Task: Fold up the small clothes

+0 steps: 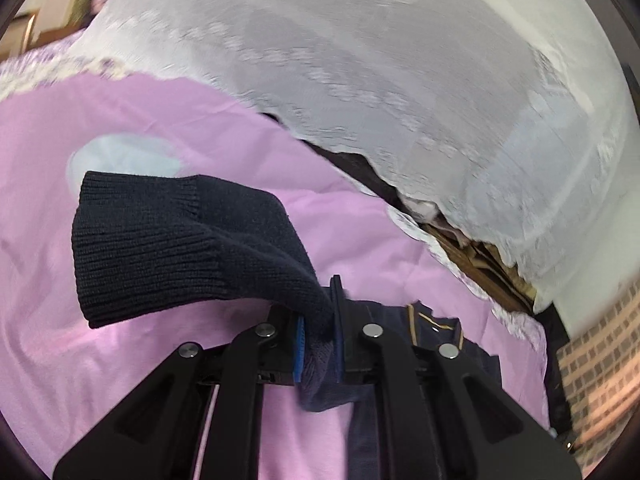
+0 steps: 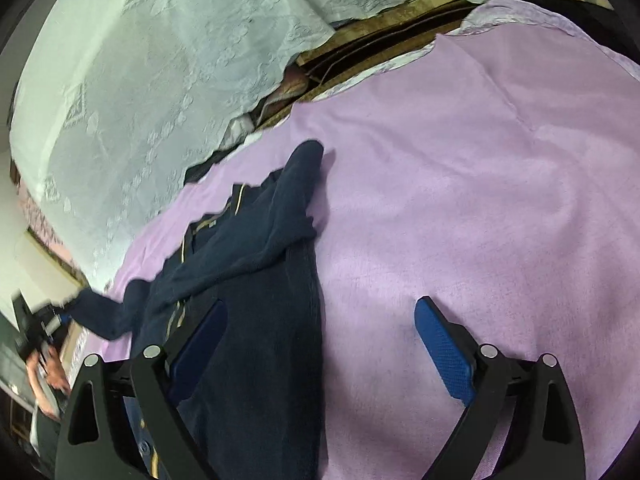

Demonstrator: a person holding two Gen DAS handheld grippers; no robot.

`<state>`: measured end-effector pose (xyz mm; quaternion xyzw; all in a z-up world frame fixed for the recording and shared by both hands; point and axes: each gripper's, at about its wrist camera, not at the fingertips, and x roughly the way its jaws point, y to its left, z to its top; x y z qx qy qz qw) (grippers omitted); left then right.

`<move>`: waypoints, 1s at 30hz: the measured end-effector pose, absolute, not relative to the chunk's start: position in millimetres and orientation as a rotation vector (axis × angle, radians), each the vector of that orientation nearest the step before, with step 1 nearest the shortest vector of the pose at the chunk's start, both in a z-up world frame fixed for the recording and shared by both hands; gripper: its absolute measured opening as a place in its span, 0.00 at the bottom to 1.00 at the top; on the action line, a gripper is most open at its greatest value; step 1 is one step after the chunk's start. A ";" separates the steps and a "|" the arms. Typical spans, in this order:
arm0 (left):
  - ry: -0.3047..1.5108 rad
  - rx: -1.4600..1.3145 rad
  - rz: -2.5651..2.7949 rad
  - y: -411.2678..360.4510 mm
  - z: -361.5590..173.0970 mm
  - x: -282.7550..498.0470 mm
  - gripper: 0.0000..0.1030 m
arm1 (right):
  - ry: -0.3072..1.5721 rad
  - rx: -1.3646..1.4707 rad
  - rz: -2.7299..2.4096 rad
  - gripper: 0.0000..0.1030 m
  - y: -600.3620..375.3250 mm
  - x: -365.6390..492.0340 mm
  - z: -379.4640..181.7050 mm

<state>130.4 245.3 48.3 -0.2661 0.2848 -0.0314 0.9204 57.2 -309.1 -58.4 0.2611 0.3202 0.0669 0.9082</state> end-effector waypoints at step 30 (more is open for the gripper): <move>0.637 -0.252 -0.285 15.1 67.7 174.0 0.10 | 0.676 0.539 0.194 0.97 -304.7 56.0 -61.0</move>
